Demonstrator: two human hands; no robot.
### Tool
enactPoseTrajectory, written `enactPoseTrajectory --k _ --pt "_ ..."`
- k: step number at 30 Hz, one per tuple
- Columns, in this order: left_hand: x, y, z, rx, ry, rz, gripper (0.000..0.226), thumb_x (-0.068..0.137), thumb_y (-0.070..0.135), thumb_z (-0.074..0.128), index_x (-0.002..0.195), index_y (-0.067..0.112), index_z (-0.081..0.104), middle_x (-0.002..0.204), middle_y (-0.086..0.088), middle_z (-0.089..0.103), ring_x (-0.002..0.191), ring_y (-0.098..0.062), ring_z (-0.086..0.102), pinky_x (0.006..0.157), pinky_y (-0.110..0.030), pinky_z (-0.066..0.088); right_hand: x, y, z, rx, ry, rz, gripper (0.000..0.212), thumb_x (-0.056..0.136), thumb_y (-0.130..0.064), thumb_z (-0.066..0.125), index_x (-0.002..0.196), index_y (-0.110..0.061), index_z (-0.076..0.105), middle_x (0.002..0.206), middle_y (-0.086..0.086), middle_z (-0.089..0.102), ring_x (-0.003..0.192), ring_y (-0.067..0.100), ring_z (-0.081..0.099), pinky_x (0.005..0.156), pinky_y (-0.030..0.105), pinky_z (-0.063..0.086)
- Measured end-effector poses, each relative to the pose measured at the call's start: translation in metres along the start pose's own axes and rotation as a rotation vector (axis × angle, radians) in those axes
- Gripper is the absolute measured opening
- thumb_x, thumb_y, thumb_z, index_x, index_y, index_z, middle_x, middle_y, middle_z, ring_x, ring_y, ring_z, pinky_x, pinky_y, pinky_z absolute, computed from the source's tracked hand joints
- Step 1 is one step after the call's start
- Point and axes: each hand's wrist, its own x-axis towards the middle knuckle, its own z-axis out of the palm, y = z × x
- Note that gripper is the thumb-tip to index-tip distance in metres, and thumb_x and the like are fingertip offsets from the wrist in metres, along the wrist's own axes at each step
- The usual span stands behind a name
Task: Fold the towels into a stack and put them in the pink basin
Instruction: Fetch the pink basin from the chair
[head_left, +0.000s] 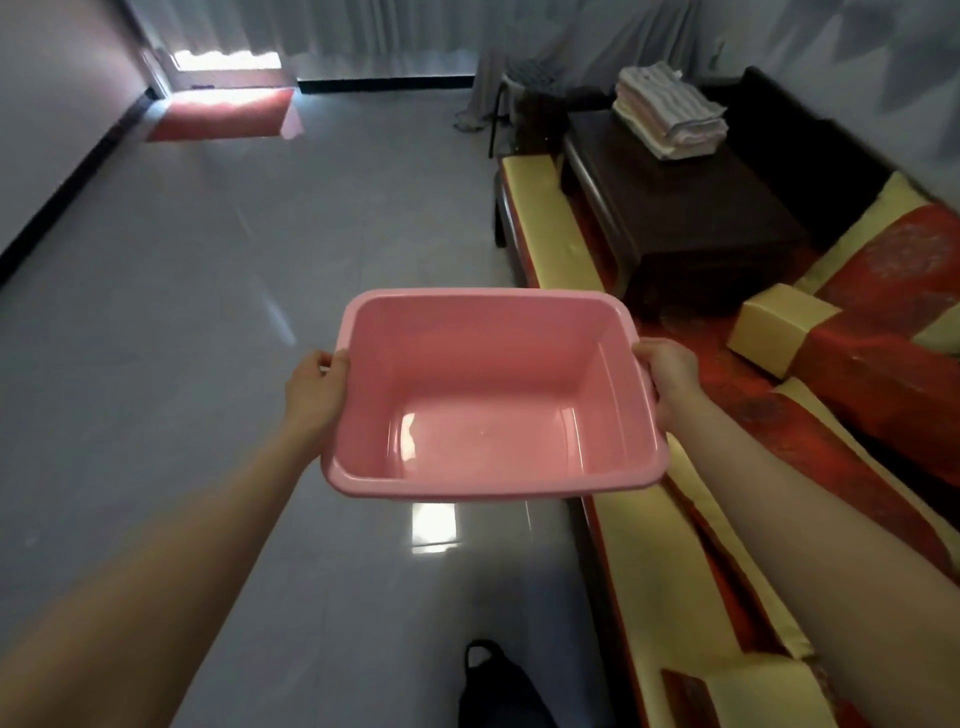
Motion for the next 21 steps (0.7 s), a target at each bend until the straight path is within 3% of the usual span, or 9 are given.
enactPoseTrajectory --k 7,11,13,18,21 --pt "0.136 0.005 -0.008 -0.008 0.065 -0.097 0.034 0.094 0.036 0.045 0.097 0.005 0.059 0.095 -0.013 0.060 0.083 -0.026 0.054 0.072 -0.032 0.040 0.080 -0.050 0.128 -0.060 -0.039 -0.003 0.012 0.073 -0.002 0.056 0.080 -0.010 0.063 0.071 0.007 0.057 0.062 0.020 0.053 0.054 0.025 0.046" --pt "0.220 0.013 0.007 -0.013 0.039 -0.119 0.029 0.095 0.034 0.045 0.092 0.007 0.056 0.091 -0.013 0.059 0.081 -0.026 0.054 0.071 -0.032 0.038 0.139 -0.076 0.190 -0.084 -0.012 0.009 0.008 0.071 -0.004 0.057 0.067 -0.012 0.057 0.065 0.006 0.052 0.065 0.022 0.052 0.054 0.027 0.045" --pt "0.264 0.019 0.018 -0.032 0.018 -0.111 0.029 0.095 0.034 0.044 0.092 0.007 0.056 0.091 -0.013 0.060 0.082 -0.027 0.054 0.072 -0.033 0.040 0.170 -0.088 0.215 -0.101 0.000 0.016 0.004 0.072 -0.006 0.057 0.073 -0.009 0.060 0.071 0.008 0.057 0.068 0.023 0.056 0.056 0.029 0.048" --pt "0.397 0.069 0.052 -0.019 -0.056 -0.082 0.033 0.095 0.034 0.045 0.096 0.004 0.058 0.091 -0.011 0.060 0.082 -0.027 0.054 0.072 -0.033 0.039 0.254 -0.135 0.272 -0.061 0.062 0.040 0.027 0.077 -0.012 0.059 0.103 -0.011 0.067 0.090 0.007 0.066 0.080 0.024 0.065 0.058 0.029 0.047" --pt "0.460 0.113 0.079 -0.005 -0.097 -0.027 0.033 0.095 0.033 0.045 0.098 0.003 0.059 0.092 -0.010 0.059 0.083 -0.025 0.054 0.072 -0.031 0.037 0.297 -0.166 0.285 -0.024 0.111 0.081 0.027 0.080 -0.013 0.059 0.106 -0.016 0.066 0.100 0.008 0.067 0.088 0.024 0.065 0.073 0.037 0.054"
